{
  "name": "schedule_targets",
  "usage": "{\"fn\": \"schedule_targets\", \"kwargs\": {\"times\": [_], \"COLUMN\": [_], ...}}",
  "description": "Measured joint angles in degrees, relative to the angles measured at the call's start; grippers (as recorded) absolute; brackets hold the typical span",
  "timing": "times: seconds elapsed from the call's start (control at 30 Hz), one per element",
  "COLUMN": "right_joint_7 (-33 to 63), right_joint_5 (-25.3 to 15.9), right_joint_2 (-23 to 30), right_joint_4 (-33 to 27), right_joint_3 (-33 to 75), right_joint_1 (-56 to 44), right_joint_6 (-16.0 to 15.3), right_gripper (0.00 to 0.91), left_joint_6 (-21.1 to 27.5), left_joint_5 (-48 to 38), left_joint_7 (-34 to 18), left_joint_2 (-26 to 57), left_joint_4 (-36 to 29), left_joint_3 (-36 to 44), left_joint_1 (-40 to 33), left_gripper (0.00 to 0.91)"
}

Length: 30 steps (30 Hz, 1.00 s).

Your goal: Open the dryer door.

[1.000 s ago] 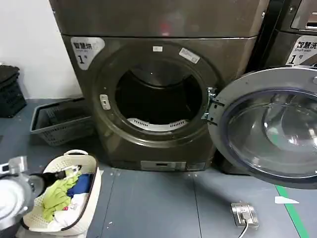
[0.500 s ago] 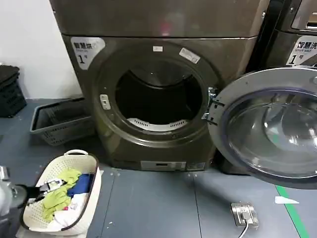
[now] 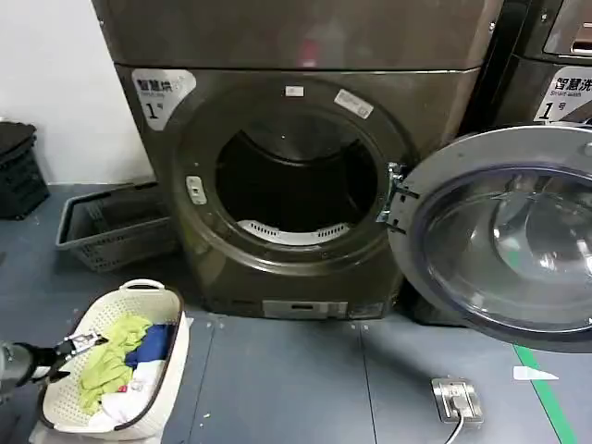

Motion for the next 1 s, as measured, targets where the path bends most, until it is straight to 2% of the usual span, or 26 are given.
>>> {"fn": "schedule_targets", "kwargs": {"times": [0.47,0.63,1.0], "right_joint_7": [0.2,0.06,0.08], "right_joint_5": [-0.3,-0.13,-0.11], "right_joint_2": [-0.75,-0.83,-0.65], "right_joint_4": [-2.34,-2.73,-3.1], "right_joint_3": [0.19,0.34,0.41], "right_joint_1": [-0.14,-0.13,0.2], "right_joint_6": [0.52,1.88,1.97], "right_gripper": [0.907,0.907,0.907], "left_joint_6": [-0.36,-0.37,-0.05], "left_joint_5": [-0.92,-1.35,-2.37], "left_joint_7": [0.12,0.11,-0.31], "left_joint_2": [-0.21,-0.24,0.1], "left_joint_4": [2.79,3.56,4.81], "left_joint_3": [0.12,0.14,0.18], "left_joint_1": [0.1,0.17,0.12], "left_gripper": [0.907,0.907,0.907]}}
